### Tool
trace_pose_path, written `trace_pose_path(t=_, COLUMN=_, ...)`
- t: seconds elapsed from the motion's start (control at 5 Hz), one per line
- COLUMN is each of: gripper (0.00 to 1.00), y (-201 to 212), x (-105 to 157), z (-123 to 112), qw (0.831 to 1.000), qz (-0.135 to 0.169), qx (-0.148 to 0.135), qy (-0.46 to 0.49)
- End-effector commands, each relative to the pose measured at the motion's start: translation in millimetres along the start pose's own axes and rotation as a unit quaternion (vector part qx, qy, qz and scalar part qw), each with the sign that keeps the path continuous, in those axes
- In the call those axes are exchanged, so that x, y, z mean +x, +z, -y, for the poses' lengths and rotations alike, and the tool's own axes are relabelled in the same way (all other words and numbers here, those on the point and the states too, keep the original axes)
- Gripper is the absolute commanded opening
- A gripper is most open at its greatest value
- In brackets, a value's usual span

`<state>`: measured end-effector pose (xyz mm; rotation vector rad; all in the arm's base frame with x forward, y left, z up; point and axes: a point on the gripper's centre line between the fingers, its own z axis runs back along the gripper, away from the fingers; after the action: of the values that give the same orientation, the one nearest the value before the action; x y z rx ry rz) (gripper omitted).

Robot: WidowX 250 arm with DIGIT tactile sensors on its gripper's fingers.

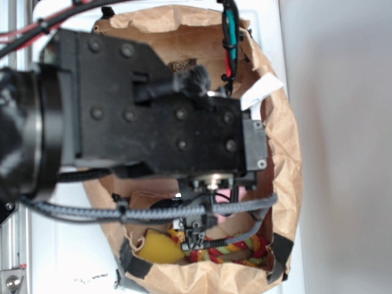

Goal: Grab the multicolored rope.

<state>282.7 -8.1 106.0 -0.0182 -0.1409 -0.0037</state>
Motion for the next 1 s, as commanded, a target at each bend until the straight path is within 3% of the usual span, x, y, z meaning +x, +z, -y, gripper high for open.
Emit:
trace_pose_path(t=0.0, gripper=1.0, y=6, x=5, z=2, qw=1.0, qz=0.012, qx=0.002, qy=-0.006)
trace_pose_path(t=0.2, gripper=1.0, y=6, x=5, z=2, qw=1.0, qz=0.012, qx=0.002, qy=-0.006)
trace_pose_path(t=0.4, gripper=1.0, y=-4, x=-1, z=25, qw=0.998, qz=0.034, qx=-0.013, qy=-0.053)
trace_pose_path(t=0.8, gripper=1.0, y=-13, x=-15, z=51, qw=0.992, qz=0.004, qx=-0.052, qy=-0.112)
